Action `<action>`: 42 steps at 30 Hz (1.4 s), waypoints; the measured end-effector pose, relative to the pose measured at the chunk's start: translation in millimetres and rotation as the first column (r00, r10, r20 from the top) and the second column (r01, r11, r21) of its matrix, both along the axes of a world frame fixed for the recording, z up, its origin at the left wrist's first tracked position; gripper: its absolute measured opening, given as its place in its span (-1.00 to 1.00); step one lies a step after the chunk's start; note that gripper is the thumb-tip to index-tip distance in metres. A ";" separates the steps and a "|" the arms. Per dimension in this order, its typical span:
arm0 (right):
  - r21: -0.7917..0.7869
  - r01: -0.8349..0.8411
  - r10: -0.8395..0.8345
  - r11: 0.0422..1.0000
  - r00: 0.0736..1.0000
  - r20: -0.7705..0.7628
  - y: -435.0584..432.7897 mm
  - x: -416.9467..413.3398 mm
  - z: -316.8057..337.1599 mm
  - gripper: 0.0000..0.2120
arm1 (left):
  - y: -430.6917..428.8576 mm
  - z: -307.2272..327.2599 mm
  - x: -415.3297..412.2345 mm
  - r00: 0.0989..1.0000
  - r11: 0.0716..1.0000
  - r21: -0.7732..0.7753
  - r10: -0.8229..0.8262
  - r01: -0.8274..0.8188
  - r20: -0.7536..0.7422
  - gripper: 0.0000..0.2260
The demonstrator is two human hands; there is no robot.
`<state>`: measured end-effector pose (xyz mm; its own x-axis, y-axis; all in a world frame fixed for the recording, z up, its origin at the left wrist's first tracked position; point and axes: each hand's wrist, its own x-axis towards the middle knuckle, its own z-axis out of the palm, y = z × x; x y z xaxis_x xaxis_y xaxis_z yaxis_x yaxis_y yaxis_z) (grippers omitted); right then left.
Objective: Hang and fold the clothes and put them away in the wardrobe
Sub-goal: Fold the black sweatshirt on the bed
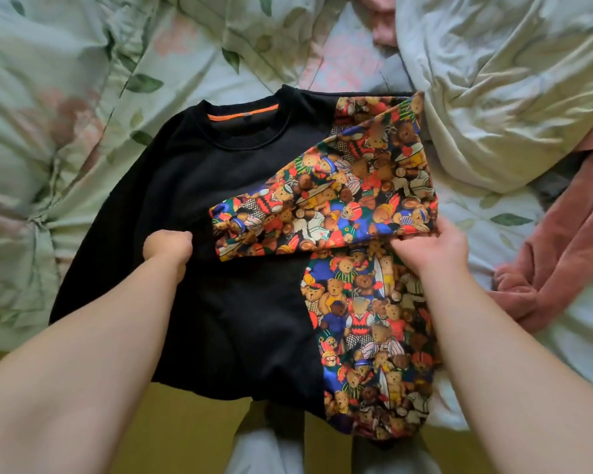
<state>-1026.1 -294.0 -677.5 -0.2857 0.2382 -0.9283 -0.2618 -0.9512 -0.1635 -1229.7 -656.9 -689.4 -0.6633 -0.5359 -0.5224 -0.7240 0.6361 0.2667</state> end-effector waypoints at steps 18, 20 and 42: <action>0.126 -0.028 0.005 0.992 0.984 0.177 -17.1 -17.3 -12.2 -0.67 | -0.3 7.7 -6.8 0.951 0.987 0.094 -0.101 0.133 -0.292 -0.77; 0.126 -0.014 -0.013 0.992 0.979 0.206 -19.7 -20.2 -10.6 -0.71 | -0.9 10.1 -13.0 0.936 0.992 0.118 0.012 0.032 -0.353 -0.75; 0.087 0.025 -0.043 0.996 0.975 0.216 -35.3 -18.0 2.0 -0.80 | -33.2 10.0 -2.8 0.935 0.953 0.109 -0.247 0.281 -0.254 -0.64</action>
<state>-1044.2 -329.3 -675.5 -0.0697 0.3228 -0.9439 -0.2430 -0.9232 -0.2978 -1232.5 -690.1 -679.4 -0.8834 -0.2565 -0.3922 -0.4408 0.7390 0.5095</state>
